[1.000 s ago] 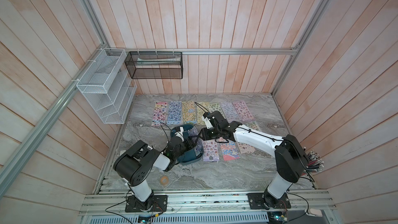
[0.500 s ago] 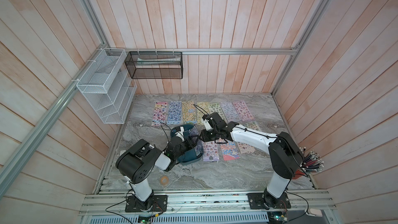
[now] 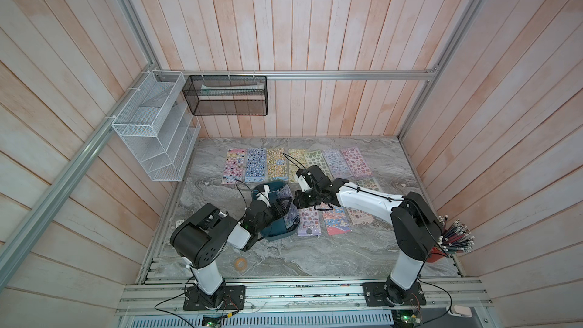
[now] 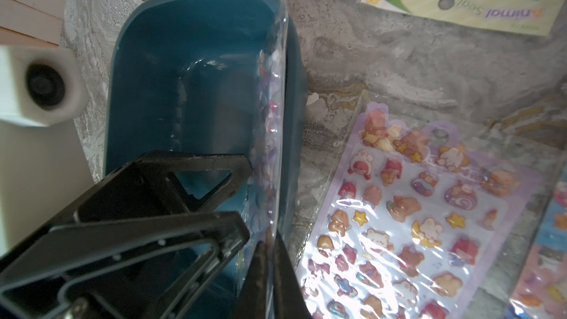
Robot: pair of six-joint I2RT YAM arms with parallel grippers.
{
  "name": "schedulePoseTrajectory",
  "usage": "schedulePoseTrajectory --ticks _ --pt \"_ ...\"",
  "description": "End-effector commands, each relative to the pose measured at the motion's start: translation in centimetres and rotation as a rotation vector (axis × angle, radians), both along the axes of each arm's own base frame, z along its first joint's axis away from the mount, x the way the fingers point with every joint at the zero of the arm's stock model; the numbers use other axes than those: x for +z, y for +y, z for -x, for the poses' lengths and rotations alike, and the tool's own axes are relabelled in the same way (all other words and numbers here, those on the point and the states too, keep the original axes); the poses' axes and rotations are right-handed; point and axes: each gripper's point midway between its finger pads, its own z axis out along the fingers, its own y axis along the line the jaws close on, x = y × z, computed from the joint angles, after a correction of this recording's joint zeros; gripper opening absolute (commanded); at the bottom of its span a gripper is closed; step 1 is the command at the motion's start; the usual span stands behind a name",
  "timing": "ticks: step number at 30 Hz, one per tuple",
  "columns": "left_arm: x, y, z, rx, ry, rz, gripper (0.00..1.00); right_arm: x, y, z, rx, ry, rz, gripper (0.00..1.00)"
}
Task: Take the stickers out of the storage box
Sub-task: Pick up the sticker from the storage box.
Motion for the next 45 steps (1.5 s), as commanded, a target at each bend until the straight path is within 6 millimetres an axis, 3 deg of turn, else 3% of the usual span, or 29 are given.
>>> schedulePoseTrajectory --ticks 1,9,13,21,26,35,39,45 --pt "1.2 -0.4 0.1 -0.018 -0.026 0.005 0.63 0.2 -0.2 -0.2 -0.009 -0.002 0.008 0.04" --pt "2.4 -0.2 0.0 -0.009 -0.048 -0.052 0.64 1.3 -0.1 -0.5 -0.013 -0.022 -0.004 0.00" --pt "4.0 0.0 0.2 -0.007 -0.066 -0.079 0.64 1.8 -0.2 -0.4 -0.014 -0.029 -0.004 0.00" --pt "6.9 3.2 1.2 0.060 -0.016 -0.289 0.60 3.9 -0.5 -0.5 -0.018 -0.067 -0.031 0.00" --pt "4.9 7.0 2.8 0.128 0.153 -0.488 0.59 5.6 -0.7 -0.3 -0.018 -0.094 -0.054 0.00" --pt "1.2 11.8 5.3 0.200 0.317 -0.673 0.62 8.3 -2.6 0.2 -0.046 -0.141 -0.087 0.00" --pt "0.7 13.0 5.5 0.237 0.335 -0.728 0.62 9.0 -3.5 0.9 -0.052 -0.152 -0.099 0.00" --pt "-1.2 12.8 5.0 0.212 0.376 -0.737 0.63 10.0 -4.6 1.4 -0.069 -0.174 -0.117 0.00"
